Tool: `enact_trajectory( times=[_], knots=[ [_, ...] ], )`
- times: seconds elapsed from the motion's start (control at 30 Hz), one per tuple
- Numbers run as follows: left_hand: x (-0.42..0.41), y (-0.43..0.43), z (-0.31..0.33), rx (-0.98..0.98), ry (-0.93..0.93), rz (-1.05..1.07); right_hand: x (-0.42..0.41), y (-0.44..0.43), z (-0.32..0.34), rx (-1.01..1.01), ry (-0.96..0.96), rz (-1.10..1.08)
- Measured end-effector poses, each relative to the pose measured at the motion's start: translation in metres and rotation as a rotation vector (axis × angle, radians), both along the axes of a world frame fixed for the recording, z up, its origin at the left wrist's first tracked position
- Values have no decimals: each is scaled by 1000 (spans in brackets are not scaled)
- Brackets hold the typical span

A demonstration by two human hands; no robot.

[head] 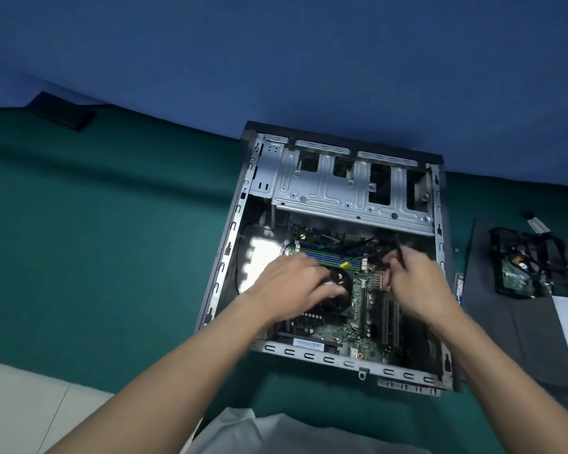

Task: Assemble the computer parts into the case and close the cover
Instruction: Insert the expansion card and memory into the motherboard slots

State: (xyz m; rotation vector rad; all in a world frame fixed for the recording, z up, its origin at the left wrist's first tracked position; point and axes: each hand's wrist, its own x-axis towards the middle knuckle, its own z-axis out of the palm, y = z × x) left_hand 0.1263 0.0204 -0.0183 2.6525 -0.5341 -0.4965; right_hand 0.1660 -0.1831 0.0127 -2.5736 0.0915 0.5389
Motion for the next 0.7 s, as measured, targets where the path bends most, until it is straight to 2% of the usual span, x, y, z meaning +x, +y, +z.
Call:
enact_trajectory(
  times=[0.03,0.1,0.2,0.27,0.3,0.37,0.43,0.47,0.53,0.6,0.7],
  knots=[
    [0,6,-5,13,12,80,-4,-7,-1,-173,5,182],
    [-1,18,-13,71,-17,234,-17,-6,-4,-384,131,424],
    [-5,29,-23,110,89,408,-34,11,-5,-708,521,634],
    [-8,32,-29,81,188,476,-33,17,2,-824,578,690],
    [-10,34,-31,69,219,494,-29,19,7,-822,521,685],
    [-14,34,-35,49,257,523,-20,25,17,-767,255,625],
    [-16,31,-39,41,285,559,-10,37,17,-565,-106,555],
    [-17,30,-41,33,303,579,-6,46,11,-419,-196,559],
    [-17,27,-43,6,359,608,-2,64,-6,-287,-70,679],
    [-19,26,-45,-5,408,615,-6,73,-33,-417,105,820],
    [-19,26,-45,-35,440,635,-9,67,-59,-523,41,858]
  ],
)
